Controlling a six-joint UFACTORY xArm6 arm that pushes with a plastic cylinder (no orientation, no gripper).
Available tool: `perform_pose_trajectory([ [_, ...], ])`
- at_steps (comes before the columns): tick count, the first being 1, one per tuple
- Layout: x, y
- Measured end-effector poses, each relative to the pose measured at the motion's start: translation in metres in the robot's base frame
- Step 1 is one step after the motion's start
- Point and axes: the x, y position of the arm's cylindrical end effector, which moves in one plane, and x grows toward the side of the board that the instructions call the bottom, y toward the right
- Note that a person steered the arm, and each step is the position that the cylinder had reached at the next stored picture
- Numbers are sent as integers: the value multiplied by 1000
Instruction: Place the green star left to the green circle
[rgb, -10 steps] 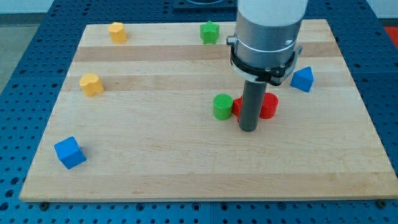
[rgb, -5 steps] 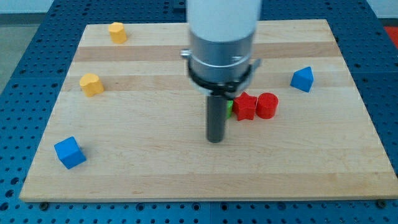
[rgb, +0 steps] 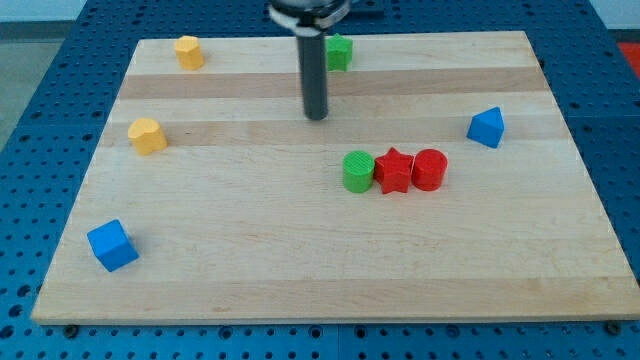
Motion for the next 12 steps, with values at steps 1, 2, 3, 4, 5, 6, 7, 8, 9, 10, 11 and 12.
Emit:
perform_pose_trajectory([
  [1, -25, 49],
  [2, -60, 85],
  [3, -102, 97],
  [4, -133, 90],
  [5, -142, 62],
  [6, -142, 41],
  [7, -137, 25],
  [8, -124, 14],
  [9, -107, 3],
  [10, -87, -18],
  [11, -65, -45],
  [12, -44, -68],
])
